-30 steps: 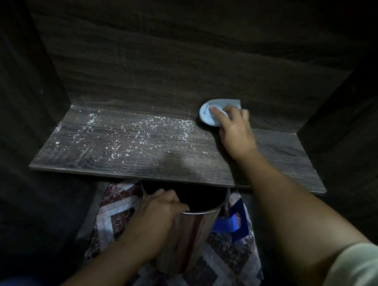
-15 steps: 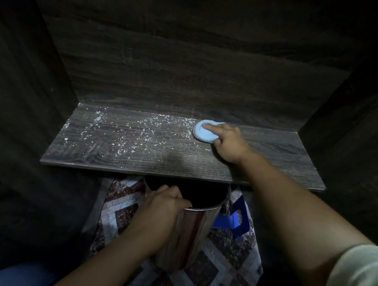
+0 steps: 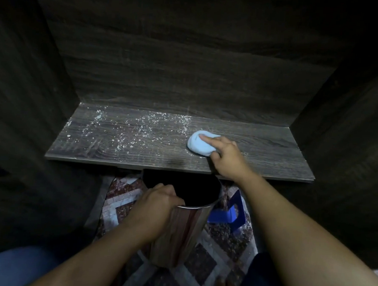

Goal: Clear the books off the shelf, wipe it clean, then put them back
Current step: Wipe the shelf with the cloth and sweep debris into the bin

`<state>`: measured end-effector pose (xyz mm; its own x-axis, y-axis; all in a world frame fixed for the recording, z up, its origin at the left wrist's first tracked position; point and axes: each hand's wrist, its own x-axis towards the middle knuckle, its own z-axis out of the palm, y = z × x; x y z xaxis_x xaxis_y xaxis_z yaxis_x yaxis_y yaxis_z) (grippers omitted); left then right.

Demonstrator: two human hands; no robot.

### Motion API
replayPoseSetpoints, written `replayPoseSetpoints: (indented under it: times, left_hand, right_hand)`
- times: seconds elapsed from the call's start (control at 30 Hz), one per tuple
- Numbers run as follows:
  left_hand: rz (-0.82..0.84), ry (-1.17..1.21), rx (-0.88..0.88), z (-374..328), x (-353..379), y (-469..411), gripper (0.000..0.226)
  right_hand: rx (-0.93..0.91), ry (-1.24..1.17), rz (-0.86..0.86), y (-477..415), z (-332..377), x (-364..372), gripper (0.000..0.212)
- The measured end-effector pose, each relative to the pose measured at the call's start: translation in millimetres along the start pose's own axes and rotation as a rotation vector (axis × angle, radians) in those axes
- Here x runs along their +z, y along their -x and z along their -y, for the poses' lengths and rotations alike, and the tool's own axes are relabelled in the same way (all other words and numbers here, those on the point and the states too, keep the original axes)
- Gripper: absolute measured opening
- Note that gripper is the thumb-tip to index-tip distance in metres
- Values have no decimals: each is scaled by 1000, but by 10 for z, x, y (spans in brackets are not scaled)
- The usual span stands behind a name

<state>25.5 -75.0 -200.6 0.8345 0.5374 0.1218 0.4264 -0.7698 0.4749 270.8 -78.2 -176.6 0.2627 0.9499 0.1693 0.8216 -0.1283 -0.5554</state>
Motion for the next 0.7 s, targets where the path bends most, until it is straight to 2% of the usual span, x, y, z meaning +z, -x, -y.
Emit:
replayPoseSetpoints:
  times: [0.2,0.37,0.5,0.7]
  left_hand:
    - [7,-9,18,51,32,20,29]
    - [-1,-10,49,39,58,37,30]
    - [7,5,43,4,59,55,34]
    - [21,24,44,-72,26,26,21]
  right_hand:
    - [65,59,-287,-232,-145,-72,56]
    - [178,342,-110,-213,-228,21,54]
    - [117,321,13,-232,-128,50,55]
    - [-6,135,115,-138,7,59,54]
